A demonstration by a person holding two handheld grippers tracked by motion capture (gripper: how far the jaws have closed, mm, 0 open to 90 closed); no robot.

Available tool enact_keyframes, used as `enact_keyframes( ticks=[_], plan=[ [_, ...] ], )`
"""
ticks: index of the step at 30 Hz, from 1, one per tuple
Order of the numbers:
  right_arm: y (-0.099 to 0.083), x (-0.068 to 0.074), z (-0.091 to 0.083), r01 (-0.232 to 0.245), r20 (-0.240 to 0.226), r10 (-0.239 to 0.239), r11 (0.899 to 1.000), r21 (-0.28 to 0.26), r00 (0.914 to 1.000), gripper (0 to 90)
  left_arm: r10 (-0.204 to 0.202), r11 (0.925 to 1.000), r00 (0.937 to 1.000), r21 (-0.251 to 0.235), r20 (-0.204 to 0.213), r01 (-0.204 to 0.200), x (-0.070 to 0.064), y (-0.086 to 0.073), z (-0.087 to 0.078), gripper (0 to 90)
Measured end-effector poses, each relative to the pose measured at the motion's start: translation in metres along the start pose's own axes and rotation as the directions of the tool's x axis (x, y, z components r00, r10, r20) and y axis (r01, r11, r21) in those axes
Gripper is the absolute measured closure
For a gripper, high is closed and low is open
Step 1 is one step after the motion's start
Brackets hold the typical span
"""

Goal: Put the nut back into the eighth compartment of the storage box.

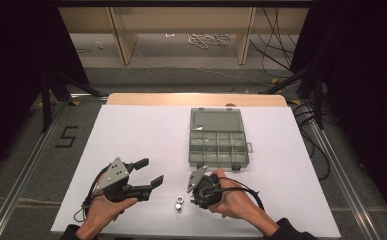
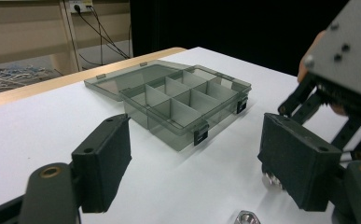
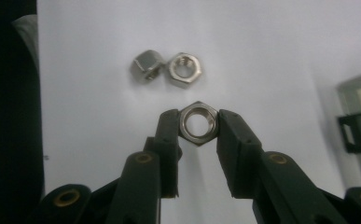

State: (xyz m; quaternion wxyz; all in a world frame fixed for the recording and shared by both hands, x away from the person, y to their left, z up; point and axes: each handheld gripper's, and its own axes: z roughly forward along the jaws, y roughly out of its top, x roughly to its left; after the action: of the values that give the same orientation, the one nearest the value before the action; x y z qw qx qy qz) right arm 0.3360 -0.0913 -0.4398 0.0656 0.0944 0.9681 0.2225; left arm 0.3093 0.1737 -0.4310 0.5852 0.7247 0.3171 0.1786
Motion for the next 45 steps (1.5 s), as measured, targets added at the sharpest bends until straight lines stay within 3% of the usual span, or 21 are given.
enact_keyframes(
  ticks=[9, 15, 27, 37, 38, 45],
  plan=[
    [-0.012, -0.023, -0.025, -0.052, 0.07, 0.056, 0.997, -0.055, 0.996, 70.3, 0.012, 0.9999, 0.9999, -0.001, 0.001, -0.012, 0.001, 0.0, 0.0, 24.3],
    [-0.02, -0.037, -0.04, -0.085, 0.091, 0.092, 0.994, -0.071, 0.9916, 70.3, 0.014, 0.9999, 0.9999, -0.003, 0.002, -0.014, 0.0, 0.0, 0.0, 24.3],
    [-0.037, -0.059, -0.064, -0.156, 0.15, 0.169, 0.983, -0.097, 0.974, 70.3, 0.019, 0.9998, 0.9998, -0.002, 0.002, -0.019, 0.0, 0.001, 0.0, 24.3],
    [-0.061, -0.084, -0.079, -0.237, 0.206, 0.254, 0.966, -0.104, 0.9451, 70.3, 0.017, 0.9998, 0.9999, -0.007, 0.003, -0.017, 0.0, 0.001, 0.001, 24.3],
    [-0.063, -0.087, -0.079, -0.24, 0.217, 0.259, 0.965, -0.108, 0.9412, 70.3, -0.002, 1.0, 1.0, -0.007, -0.003, 0.002, -0.001, 0.001, 0.0, 24.3],
    [-0.079, -0.104, -0.077, -0.29, 0.255, 0.303, 0.953, -0.087, 0.9185, 70.3, 0.017, 0.9998, 0.9999, -0.007, 0.0, -0.017, 0.0, 0.001, 0.001, 24.2]
  ],
)
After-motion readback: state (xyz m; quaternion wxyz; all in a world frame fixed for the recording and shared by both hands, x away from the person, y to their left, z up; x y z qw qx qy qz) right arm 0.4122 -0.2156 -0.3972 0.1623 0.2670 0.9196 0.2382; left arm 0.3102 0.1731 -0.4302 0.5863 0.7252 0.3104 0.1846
